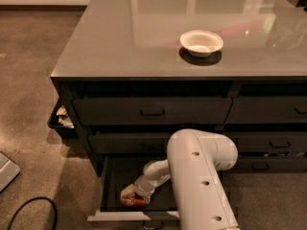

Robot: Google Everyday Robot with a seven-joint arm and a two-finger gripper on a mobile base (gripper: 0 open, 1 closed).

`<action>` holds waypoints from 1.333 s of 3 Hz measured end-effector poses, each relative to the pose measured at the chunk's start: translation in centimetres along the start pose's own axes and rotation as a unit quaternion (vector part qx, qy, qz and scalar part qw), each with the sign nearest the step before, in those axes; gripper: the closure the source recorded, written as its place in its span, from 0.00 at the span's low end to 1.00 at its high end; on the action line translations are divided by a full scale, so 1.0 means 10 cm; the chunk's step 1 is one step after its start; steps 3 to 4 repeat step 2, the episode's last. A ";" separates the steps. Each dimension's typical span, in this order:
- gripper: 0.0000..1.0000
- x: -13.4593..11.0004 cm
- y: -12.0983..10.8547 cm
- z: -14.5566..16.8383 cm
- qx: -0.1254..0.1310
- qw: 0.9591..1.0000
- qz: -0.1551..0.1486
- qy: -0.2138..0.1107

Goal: Place coke can into bottom drawer

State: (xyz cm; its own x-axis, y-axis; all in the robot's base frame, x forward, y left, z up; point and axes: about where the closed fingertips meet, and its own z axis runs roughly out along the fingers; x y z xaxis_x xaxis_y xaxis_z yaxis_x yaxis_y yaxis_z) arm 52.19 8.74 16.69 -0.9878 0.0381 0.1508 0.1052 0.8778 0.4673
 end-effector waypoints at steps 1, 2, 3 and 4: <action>0.00 0.02 0.03 -0.09 -0.005 1.000 -0.007 -0.011; 0.00 0.02 0.03 -0.09 -0.005 1.000 -0.007 -0.011; 0.00 0.02 0.03 -0.09 -0.005 1.000 -0.007 -0.011; 0.00 0.02 0.03 -0.09 -0.005 1.000 -0.007 -0.011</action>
Offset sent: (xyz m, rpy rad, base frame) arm 0.0022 -0.0060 0.0183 0.0089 -0.0494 -0.0115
